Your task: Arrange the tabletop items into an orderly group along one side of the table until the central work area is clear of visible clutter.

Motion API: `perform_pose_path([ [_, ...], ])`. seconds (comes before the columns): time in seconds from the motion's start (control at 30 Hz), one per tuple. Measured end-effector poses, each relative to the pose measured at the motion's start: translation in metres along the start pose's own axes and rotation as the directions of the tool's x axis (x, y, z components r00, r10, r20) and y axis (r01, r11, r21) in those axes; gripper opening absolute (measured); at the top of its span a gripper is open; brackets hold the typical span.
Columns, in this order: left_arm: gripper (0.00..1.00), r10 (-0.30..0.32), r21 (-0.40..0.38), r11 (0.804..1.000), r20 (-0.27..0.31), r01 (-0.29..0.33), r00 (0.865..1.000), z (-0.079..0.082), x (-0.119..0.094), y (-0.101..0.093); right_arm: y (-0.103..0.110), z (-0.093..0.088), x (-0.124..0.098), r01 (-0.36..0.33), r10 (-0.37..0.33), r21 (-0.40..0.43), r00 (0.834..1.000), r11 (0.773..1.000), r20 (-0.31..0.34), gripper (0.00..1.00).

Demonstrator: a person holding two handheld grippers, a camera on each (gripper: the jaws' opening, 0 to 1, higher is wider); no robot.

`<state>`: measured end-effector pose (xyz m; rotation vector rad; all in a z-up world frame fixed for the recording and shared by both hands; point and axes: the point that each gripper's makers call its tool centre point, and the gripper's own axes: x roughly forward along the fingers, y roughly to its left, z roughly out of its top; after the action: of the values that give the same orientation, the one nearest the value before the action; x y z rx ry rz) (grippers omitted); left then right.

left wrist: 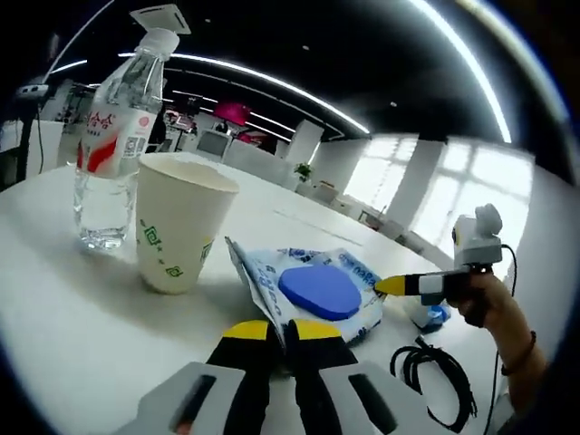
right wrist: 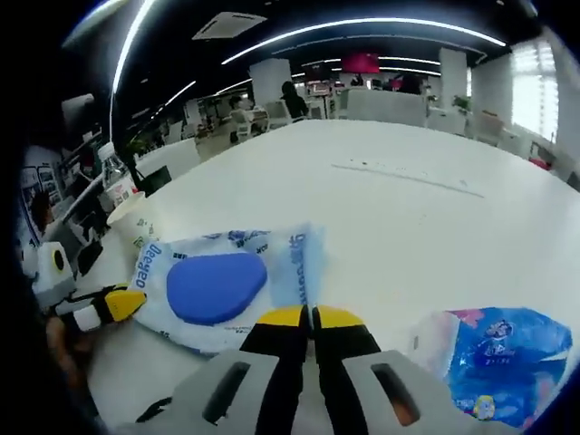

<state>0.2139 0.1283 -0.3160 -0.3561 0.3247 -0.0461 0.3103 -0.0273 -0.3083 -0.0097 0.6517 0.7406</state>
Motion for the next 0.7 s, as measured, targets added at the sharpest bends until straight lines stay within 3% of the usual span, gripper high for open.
perform_pose_path([
  [0.07, 0.03, 0.016, 0.009, 1.000, 0.021, -0.017, 1.000, 0.004, -0.002, 0.002, 0.001, 0.006, -0.006, -0.027, 0.027, 0.005, 0.999, 1.000, 0.024, 0.01],
  [0.2, 0.02, -0.020, -0.017, 1.000, 0.038, 0.021, 0.999, 0.014, -0.002, -0.003, -0.001, 0.007, -0.023, -0.003, 0.003, -0.004, 1.000, 1.000, 0.030, 0.00],
  [0.3, 0.02, -0.053, 0.021, 0.998, 0.033, 0.053, 0.998, 0.020, -0.001, -0.008, -0.001, 0.004, -0.032, 0.021, -0.021, 0.005, 0.999, 1.000, 0.025, 0.00],
  [0.4, 0.02, -0.045, 0.030, 0.999, 0.037, 0.044, 0.998, 0.025, -0.001, -0.005, 0.002, 0.000, -0.042, 0.001, -0.002, 0.057, 1.000, 0.998, 0.025, 0.00],
  [0.7, 0.02, -0.034, 0.049, 0.998, 0.036, 0.032, 0.999, 0.032, 0.004, -0.002, 0.010, -0.010, -0.050, 0.002, -0.005, 0.093, 1.000, 0.996, 0.026, 0.00],
])
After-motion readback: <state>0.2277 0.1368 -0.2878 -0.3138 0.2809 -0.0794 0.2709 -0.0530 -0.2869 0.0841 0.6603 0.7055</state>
